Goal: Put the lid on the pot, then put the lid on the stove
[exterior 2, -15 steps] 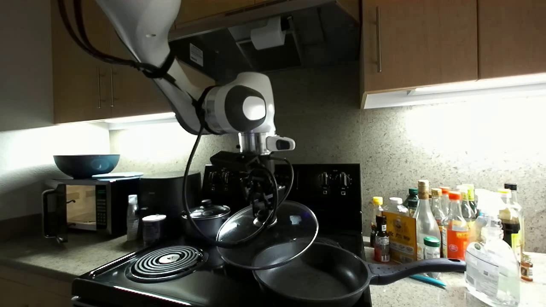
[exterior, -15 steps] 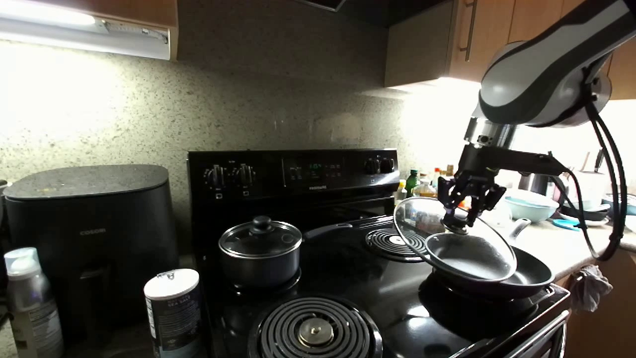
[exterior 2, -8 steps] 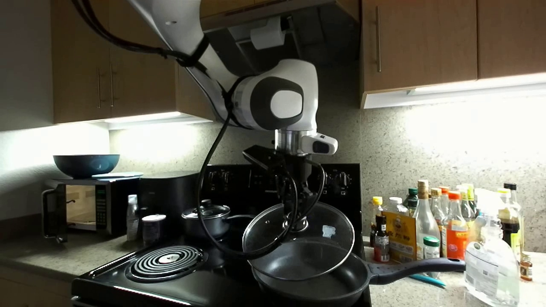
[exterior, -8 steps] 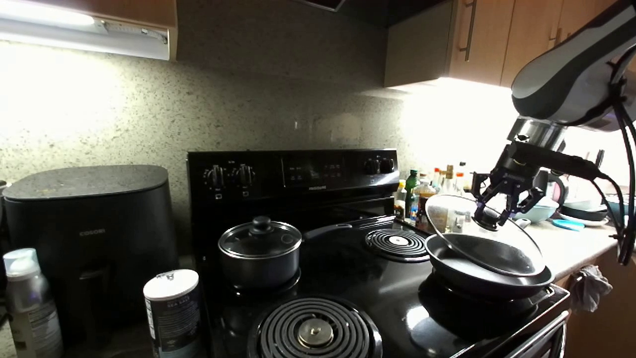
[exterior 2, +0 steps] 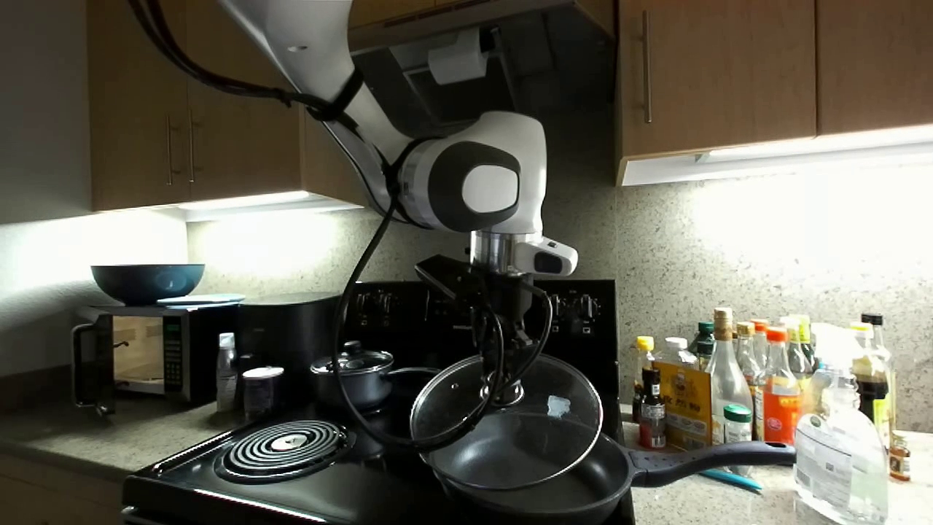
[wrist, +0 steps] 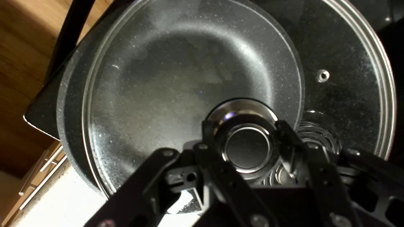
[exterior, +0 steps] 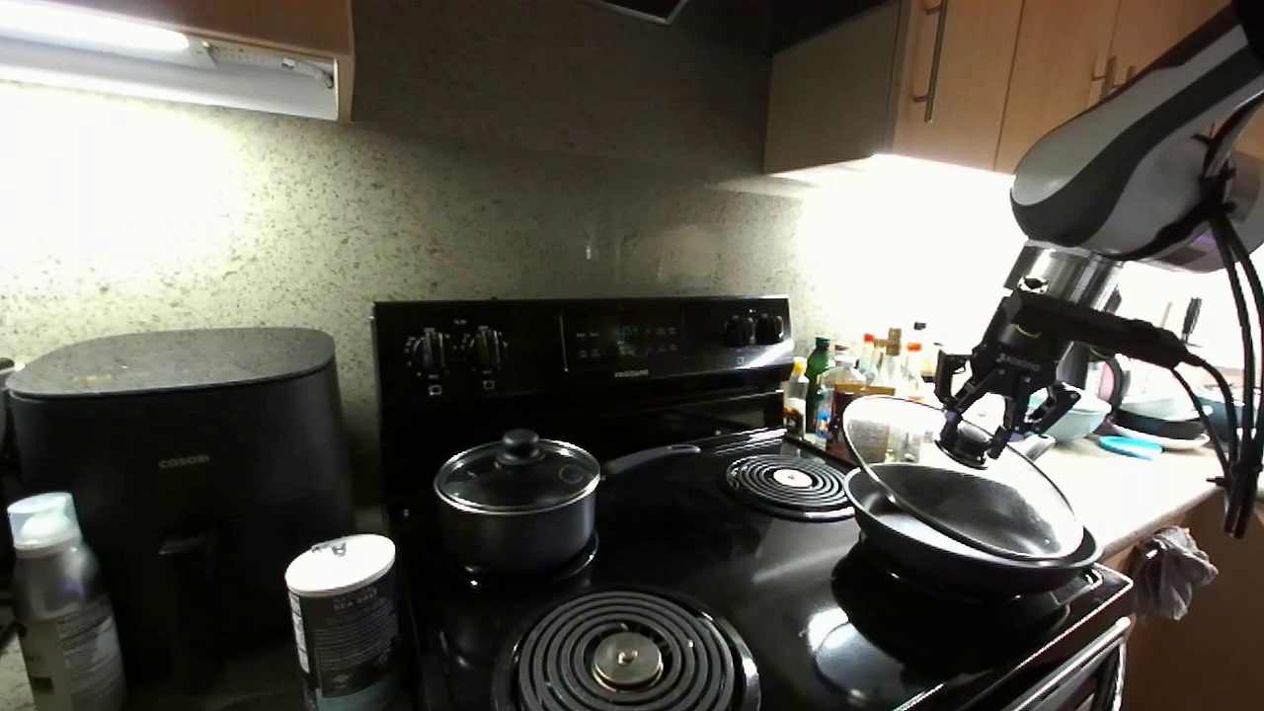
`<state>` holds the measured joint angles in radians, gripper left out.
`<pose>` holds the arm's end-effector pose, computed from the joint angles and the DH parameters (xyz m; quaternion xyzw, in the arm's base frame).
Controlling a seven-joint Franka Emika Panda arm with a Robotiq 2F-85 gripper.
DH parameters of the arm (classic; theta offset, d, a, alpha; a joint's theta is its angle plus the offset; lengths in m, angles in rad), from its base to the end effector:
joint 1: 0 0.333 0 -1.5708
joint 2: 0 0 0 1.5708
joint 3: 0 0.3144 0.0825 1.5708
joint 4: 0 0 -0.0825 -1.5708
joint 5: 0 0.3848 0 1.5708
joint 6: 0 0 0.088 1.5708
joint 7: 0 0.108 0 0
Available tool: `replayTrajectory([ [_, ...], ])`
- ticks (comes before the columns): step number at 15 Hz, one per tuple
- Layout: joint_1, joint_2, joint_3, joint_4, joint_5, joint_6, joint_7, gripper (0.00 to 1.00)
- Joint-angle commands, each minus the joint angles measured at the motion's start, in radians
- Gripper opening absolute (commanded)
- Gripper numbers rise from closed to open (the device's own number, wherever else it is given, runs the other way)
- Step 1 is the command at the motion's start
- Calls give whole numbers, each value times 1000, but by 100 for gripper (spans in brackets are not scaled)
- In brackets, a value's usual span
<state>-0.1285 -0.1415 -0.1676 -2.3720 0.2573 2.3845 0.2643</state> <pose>0.4748 -0.1427 0.3914 -0.9254 0.3562 -0.0759 0.1054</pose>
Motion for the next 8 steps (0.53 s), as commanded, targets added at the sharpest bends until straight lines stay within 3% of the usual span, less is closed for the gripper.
replayTrajectory([
  [1, -16, -4, 2, 12, 25, 27, 22, 25],
  [8, -61, 15, -30, 26, 21, 9, 91, 25],
])
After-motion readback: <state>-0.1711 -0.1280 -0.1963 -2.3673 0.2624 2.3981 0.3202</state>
